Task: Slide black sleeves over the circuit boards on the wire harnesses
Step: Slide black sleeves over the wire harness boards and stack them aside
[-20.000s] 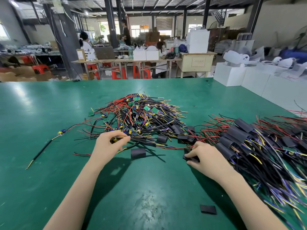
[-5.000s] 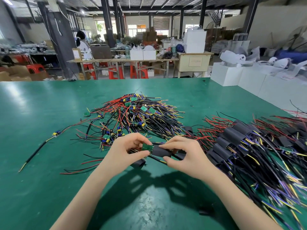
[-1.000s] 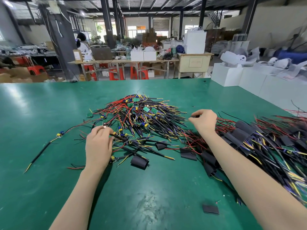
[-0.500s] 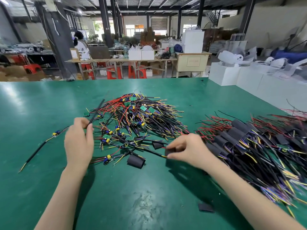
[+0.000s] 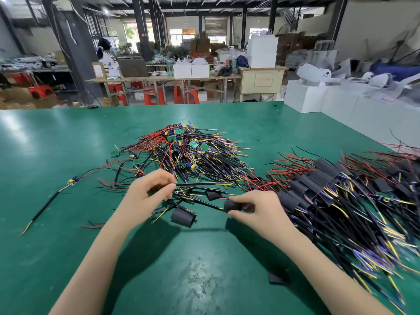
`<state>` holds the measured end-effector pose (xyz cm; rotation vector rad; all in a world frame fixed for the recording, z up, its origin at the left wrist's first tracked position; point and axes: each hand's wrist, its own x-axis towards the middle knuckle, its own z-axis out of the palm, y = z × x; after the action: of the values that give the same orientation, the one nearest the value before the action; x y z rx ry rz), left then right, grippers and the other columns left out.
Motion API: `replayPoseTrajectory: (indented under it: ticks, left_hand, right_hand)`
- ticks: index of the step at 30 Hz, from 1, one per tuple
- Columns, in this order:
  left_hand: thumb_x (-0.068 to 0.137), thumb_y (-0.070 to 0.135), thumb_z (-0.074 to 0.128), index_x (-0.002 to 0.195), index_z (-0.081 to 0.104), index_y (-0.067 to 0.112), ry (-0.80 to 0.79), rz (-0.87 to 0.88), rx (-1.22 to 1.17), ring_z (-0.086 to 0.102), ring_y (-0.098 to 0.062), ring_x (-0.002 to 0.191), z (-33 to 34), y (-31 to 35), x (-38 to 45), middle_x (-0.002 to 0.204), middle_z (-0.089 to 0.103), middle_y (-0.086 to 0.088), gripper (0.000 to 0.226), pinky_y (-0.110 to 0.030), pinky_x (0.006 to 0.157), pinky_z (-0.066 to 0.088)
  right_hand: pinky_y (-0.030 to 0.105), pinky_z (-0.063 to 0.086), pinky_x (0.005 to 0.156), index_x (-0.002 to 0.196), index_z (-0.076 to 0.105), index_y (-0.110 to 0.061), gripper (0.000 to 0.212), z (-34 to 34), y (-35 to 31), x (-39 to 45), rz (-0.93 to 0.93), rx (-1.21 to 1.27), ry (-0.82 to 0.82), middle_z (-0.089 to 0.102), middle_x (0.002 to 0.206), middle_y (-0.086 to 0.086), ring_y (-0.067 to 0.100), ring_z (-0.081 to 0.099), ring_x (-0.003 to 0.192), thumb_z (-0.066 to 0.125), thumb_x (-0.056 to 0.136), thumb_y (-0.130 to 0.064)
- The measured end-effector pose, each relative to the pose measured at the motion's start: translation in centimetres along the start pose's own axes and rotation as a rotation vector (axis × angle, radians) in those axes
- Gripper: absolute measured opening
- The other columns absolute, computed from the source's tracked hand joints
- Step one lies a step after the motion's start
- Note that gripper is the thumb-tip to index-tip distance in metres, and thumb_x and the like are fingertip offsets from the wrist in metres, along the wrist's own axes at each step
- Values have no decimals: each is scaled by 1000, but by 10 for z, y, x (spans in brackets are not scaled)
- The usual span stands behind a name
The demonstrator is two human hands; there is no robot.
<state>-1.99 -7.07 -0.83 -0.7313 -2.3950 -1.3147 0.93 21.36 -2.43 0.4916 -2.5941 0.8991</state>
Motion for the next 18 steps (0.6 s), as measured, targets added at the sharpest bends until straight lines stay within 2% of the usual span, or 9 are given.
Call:
replayPoseTrajectory:
  ticks: [3, 5, 7, 11, 15, 18]
  left_hand:
    - [88, 20, 59, 91, 63, 26, 30, -39, -87, 56, -11, 65, -3, -2, 1, 70, 63, -3, 7, -25, 68, 50]
    - [88, 21, 59, 91, 63, 25, 39, -50, -98, 57, -12, 65, -4, -3, 2, 71, 63, -3, 7, -30, 70, 51]
    - [88, 21, 58, 91, 63, 25, 30, -44, -99, 56, -12, 66, -3, -4, 1, 71, 63, -4, 7, -27, 69, 50]
    - [89, 21, 59, 92, 64, 23, -3, -40, -102, 56, -12, 67, -1, -5, 1, 70, 63, -2, 6, -18, 69, 47]
    - [89, 27, 60, 92, 64, 24, -42, -44, -95, 55, -11, 66, 2, -4, 0, 71, 64, -2, 6, -18, 68, 45]
    - [88, 27, 61, 89, 65, 25, -53, -44, -97, 58, -11, 65, 6, 1, -1, 72, 66, -4, 4, -21, 69, 49]
  right_hand:
    - [7, 45, 69, 92, 78, -20, 24, -10, 2, 3, 65, 275, 176, 72, 79, -15, -3, 63, 69, 85, 69, -17]
    - [9, 45, 67, 92, 77, -24, 25, -14, 1, 4, 72, 407, 209, 73, 78, -13, -5, 58, 64, 84, 70, -14]
    - [12, 45, 65, 92, 75, -32, 29, -17, 1, 5, 71, 470, 219, 73, 77, -7, -1, 54, 63, 83, 71, -14]
    - [18, 45, 67, 96, 75, -31, 30, -17, 1, 4, 36, 473, 203, 71, 78, -10, 5, 53, 67, 83, 71, -16]
    - [13, 42, 70, 98, 76, -24, 29, -15, -2, 3, -25, 454, 202, 72, 83, -13, -1, 55, 70, 83, 70, -15]
    - [13, 43, 78, 99, 76, -17, 31, -14, -2, 1, -108, 349, 206, 72, 88, -11, -4, 63, 81, 84, 70, -16]
